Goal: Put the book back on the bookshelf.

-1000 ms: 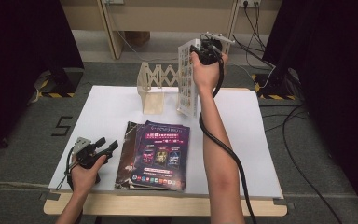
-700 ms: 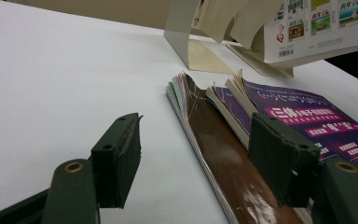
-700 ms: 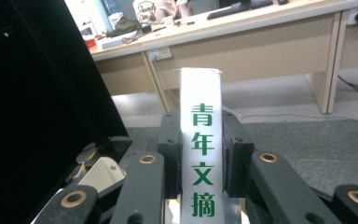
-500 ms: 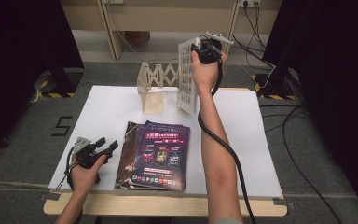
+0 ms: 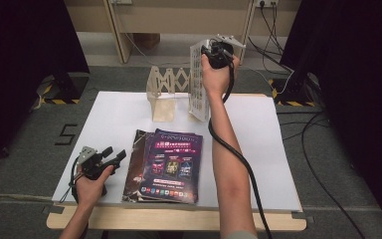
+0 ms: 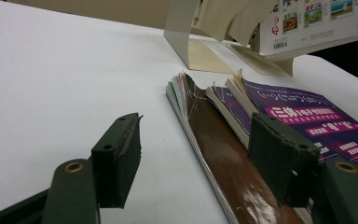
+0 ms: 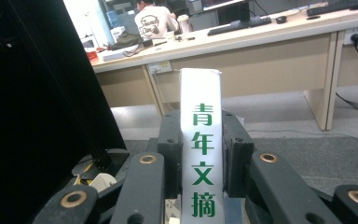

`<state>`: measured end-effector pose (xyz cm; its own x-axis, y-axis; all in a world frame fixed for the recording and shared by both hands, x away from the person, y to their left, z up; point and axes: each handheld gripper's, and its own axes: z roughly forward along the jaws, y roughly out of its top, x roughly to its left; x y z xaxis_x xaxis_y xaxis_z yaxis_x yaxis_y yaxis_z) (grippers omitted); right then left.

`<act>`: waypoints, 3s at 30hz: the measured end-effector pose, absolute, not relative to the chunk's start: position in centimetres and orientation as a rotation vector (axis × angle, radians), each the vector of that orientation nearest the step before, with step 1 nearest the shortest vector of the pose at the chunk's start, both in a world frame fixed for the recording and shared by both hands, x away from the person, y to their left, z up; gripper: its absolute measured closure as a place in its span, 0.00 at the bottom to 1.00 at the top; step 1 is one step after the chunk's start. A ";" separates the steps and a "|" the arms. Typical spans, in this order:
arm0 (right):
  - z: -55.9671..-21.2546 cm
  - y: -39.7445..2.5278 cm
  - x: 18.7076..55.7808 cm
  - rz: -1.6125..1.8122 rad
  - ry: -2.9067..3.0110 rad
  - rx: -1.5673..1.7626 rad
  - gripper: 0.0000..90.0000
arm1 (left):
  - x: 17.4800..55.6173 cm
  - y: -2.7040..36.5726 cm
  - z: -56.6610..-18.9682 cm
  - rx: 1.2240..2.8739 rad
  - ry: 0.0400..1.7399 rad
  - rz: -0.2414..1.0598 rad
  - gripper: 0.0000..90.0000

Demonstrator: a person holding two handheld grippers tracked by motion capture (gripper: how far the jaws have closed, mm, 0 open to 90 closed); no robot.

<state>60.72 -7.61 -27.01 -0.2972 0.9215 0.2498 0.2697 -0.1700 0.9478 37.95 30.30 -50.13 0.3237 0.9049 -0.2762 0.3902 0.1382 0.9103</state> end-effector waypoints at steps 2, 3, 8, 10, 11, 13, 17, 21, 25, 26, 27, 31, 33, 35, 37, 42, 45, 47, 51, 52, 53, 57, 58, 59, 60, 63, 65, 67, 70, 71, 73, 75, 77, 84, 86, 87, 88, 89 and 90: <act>-27.3 -7.4 60.6 1.506 1.533 1.366 0.83 | 37.9 30.3 -50.1 1.455 1.262 0.570 0.38; -27.5 -7.3 60.6 1.507 1.527 1.361 0.83 | 37.9 30.3 -50.1 1.455 1.260 0.571 0.38; -27.9 -7.1 60.4 1.504 1.526 1.368 0.83 | 37.9 30.3 -50.1 1.456 1.259 0.572 0.38; -28.0 -7.1 60.4 1.497 1.535 1.369 0.83 | 37.9 30.3 -50.1 1.455 1.257 0.574 0.38; -28.1 -7.2 60.4 1.495 1.532 1.376 0.82 | 37.9 30.3 -50.1 1.454 1.257 0.573 0.38; -28.2 -7.3 60.4 1.500 1.526 1.366 0.82 | 37.9 30.3 -50.1 1.456 1.259 0.572 0.38; -28.3 -7.6 60.3 1.489 1.522 1.371 0.82 | 37.9 30.2 -50.1 1.457 1.258 0.574 0.38; -28.4 -7.6 60.1 1.488 1.519 1.362 0.82 | 37.9 30.3 -50.1 1.455 1.258 0.573 0.38; -28.5 -7.6 59.9 1.477 1.523 1.365 0.82 | 37.9 30.3 -50.1 1.458 1.258 0.574 0.38; -28.6 -7.5 59.7 1.469 1.532 1.360 0.82 | 37.9 30.3 -50.1 1.455 1.257 0.574 0.38; -28.7 -7.6 59.6 1.457 1.539 1.346 0.82 | 37.9 30.3 -50.1 1.455 1.258 0.575 0.38; -28.9 -7.5 59.2 1.449 1.543 1.329 0.82 | 37.9 30.3 -50.1 1.457 1.256 0.575 0.38; -29.4 -7.4 58.8 1.443 1.548 1.314 0.82 | 37.9 30.2 -50.1 1.457 1.256 0.577 0.38; -29.5 -7.5 58.7 1.439 1.549 1.312 0.82 | 37.9 30.2 -50.1 1.458 1.255 0.578 0.38; -29.9 -7.6 58.4 1.439 1.539 1.305 0.82 | 37.9 30.2 -50.1 1.457 1.254 0.579 0.38; -30.7 -8.0 58.1 1.443 1.540 1.298 0.82 | 37.9 30.2 -50.1 1.460 1.252 0.581 0.38; -30.6 -8.1 58.1 1.440 1.542 1.298 0.82 | 37.9 30.2 -50.1 1.458 1.252 0.579 0.38; -30.5 -8.2 58.2 1.443 1.541 1.308 0.82 | 37.9 30.3 -50.1 1.457 1.254 0.578 0.38; -29.8 -8.5 58.6 1.448 1.550 1.325 0.82 | 37.9 30.3 -50.1 1.457 1.254 0.576 0.38; -29.6 -8.5 58.6 1.450 1.548 1.324 0.82 | 37.9 30.3 -50.1 1.457 1.255 0.577 0.38; -29.6 -8.5 58.6 1.450 1.548 1.324 0.82 | 37.9 30.3 -50.1 1.457 1.255 0.577 0.38; -28.7 -8.4 58.4 1.475 1.521 1.301 0.83 | 37.9 30.3 -50.1 1.451 1.255 0.574 0.38; -28.5 -8.4 58.4 1.472 1.516 1.287 0.82 | 37.9 30.3 -50.1 1.451 1.254 0.574 0.38; -28.4 -8.2 58.3 1.470 1.502 1.273 0.83 | 37.9 30.3 -50.1 1.451 1.252 0.576 0.38; -28.3 -8.2 58.2 1.469 1.496 1.267 0.82 | 37.8 30.3 -50.1 1.451 1.251 0.577 0.38; -28.4 -8.0 58.5 1.473 1.484 1.261 0.82 | 37.9 30.2 -50.1 1.456 1.249 0.579 0.38; -28.7 -7.9 59.0 1.474 1.477 1.279 0.82 | 37.8 30.3 -50.1 1.455 1.248 0.579 0.38; -29.1 -7.8 59.2 1.470 1.476 1.280 0.82 | 37.9 30.3 -50.1 1.451 1.249 0.575 0.38; -29.2 -7.7 59.7 1.485 1.488 1.282 0.82 | 37.9 30.4 -50.1 1.448 1.253 0.568 0.38; -29.1 -7.7 59.8 1.488 1.485 1.289 0.82 | 37.9 30.4 -50.1 1.446 1.253 0.566 0.38; -29.1 -7.8 59.9 1.491 1.481 1.292 0.82 | 37.9 30.4 -50.1 1.448 1.254 0.566 0.38; -29.3 -7.8 59.7 1.492 1.478 1.280 0.82 | 37.9 30.4 -50.1 1.451 1.252 0.570 0.38; -29.5 -7.6 59.4 1.489 1.480 1.263 0.82 | 37.9 30.3 -50.1 1.453 1.249 0.575 0.38; -30.4 -7.2 58.2 1.444 1.505 1.198 0.82 | 37.8 30.2 -50.1 1.463 1.238 0.588 0.38; -30.9 -7.4 57.8 1.433 1.504 1.193 0.82 | 37.8 30.1 -50.1 1.463 1.238 0.588 0.38; -30.9 -7.4 57.8 1.433 1.504 1.193 0.82 | 37.8 30.1 -50.1 1.463 1.238 0.588 0.38; -31.1 -7.6 57.7 1.427 1.504 1.188 0.82 | 37.8 30.1 -50.1 1.462 1.239 0.587 0.38; -31.4 -7.7 57.6 1.425 1.509 1.192 0.82 | 37.8 30.2 -50.1 1.461 1.238 0.585 0.38; -31.8 -7.9 57.3 1.431 1.511 1.189 0.82 | 37.8 30.2 -50.1 1.462 1.238 0.584 0.38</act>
<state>57.31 -7.93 -31.82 -0.3085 0.9473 0.0867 0.1377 -0.0457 0.9894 37.83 30.16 -50.11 0.3374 0.9051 -0.2589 0.3752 0.1229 0.9188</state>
